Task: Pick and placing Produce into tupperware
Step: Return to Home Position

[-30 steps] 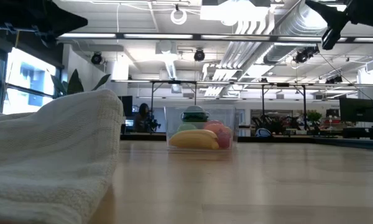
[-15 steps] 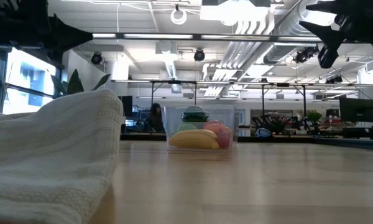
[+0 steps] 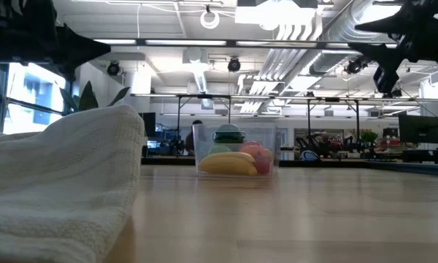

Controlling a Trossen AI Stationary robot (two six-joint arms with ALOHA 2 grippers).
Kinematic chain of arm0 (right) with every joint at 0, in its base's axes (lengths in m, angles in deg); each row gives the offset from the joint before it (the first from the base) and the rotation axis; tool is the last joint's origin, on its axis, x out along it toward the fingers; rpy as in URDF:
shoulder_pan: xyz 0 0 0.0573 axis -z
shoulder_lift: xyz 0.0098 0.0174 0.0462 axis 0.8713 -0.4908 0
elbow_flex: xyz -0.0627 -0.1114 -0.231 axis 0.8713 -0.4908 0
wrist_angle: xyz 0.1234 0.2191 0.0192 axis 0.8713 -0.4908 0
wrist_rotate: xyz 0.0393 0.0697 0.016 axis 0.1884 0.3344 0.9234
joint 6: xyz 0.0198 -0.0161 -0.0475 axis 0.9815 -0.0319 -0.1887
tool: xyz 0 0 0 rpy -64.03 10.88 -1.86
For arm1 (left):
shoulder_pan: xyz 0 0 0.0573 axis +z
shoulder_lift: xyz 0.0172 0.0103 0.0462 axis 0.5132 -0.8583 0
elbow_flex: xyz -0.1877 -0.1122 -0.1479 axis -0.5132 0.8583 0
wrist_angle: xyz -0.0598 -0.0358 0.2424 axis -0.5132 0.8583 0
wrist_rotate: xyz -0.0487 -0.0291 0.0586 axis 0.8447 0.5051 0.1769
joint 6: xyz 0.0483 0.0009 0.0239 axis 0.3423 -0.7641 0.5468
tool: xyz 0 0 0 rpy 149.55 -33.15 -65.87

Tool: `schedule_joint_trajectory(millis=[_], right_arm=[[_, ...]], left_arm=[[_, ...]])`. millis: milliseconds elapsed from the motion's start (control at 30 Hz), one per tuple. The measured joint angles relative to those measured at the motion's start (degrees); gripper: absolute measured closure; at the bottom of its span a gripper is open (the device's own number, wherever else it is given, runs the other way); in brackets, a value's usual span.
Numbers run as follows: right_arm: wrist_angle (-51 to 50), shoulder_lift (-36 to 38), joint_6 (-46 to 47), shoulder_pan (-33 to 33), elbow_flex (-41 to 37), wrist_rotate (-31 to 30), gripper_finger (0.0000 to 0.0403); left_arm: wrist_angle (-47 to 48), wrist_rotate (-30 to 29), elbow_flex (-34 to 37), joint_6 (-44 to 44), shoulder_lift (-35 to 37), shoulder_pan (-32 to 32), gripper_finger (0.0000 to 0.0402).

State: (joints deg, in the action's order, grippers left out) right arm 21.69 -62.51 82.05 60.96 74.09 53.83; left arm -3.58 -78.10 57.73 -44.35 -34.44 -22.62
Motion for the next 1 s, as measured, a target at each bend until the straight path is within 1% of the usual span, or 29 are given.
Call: schedule_joint_trajectory(millis=[233,367,700,867,1000], right_arm=[[-9.65,0.00,-3.32,0.00,0.00,-0.71,0.0277],[-13.47,-0.02,-6.25,0.00,0.00,-2.15,0.0277],[-15.86,-0.02,-20.94,0.00,0.00,-2.29,0.0277],[-15.92,-0.02,-27.66,0.00,0.00,-2.29,0.0277],[-15.95,-0.04,-29.50,0.00,0.00,-2.29,0.0277]], left_arm=[[8.05,0.07,0.00,0.36,-0.03,-0.01,0.0399],[7.92,1.36,-0.04,0.20,-0.68,-0.01,0.0398],[7.92,2.38,-0.05,0.29,-0.63,-0.01,0.0398],[7.92,2.39,-0.04,5.92,-0.63,0.00,0.0398],[7.92,2.38,-0.05,12.38,-0.63,-0.01,0.0399]])
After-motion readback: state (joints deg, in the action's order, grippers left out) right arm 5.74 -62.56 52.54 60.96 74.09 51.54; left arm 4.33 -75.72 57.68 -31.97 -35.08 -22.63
